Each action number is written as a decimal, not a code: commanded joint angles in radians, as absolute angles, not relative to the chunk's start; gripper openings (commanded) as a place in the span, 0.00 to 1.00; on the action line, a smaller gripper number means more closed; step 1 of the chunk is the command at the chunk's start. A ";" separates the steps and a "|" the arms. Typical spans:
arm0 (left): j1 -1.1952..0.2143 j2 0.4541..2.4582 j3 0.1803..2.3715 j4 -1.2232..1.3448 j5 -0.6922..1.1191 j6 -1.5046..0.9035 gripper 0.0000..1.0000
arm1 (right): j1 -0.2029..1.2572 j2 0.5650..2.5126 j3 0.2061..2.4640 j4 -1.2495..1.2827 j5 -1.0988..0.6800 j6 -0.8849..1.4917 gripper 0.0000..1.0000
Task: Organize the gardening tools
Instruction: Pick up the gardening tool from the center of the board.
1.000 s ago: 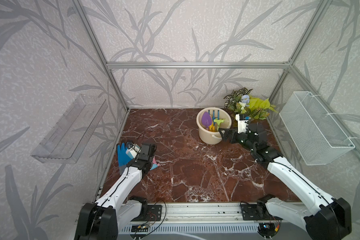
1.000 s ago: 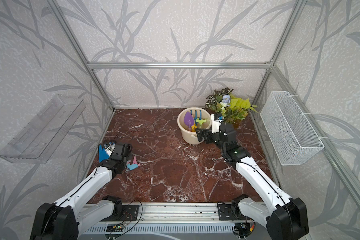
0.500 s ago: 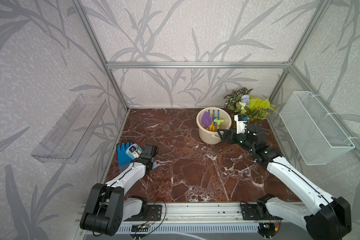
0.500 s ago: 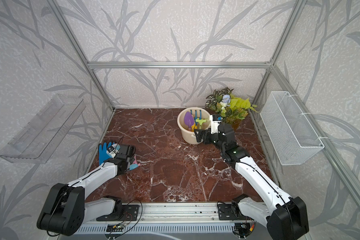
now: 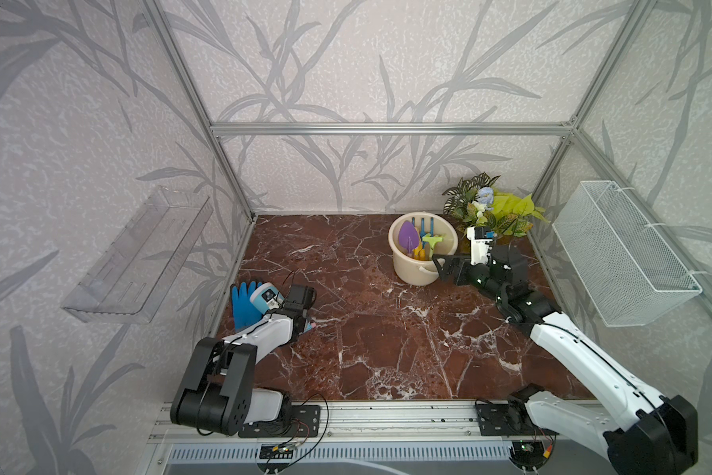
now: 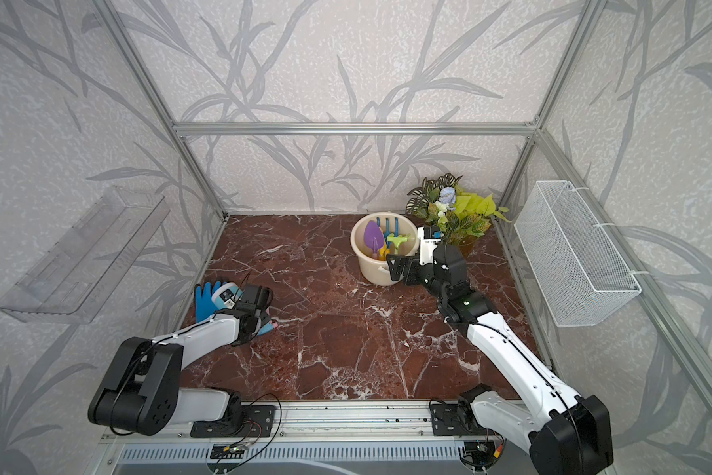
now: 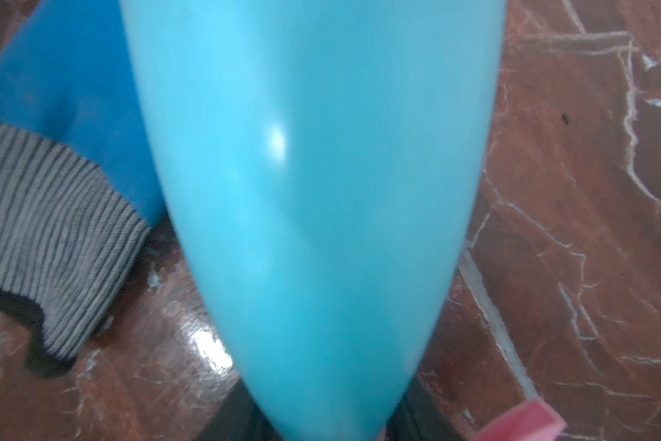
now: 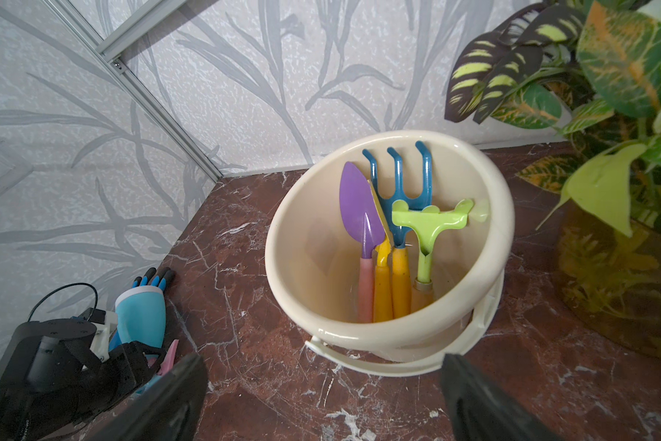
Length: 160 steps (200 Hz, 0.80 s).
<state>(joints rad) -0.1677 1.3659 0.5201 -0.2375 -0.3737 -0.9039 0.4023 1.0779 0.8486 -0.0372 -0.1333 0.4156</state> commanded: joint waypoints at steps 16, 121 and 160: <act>-0.166 1.349 0.568 -0.260 -0.296 -0.829 0.34 | 0.407 1.059 0.837 -0.068 -0.112 0.419 0.99; -0.251 1.190 0.706 -0.268 0.162 -0.503 0.16 | 0.404 1.139 0.871 -0.013 -0.433 0.500 0.99; -0.363 1.165 0.761 -0.268 0.309 -0.380 0.16 | 0.400 1.226 0.874 0.156 -0.650 0.644 0.99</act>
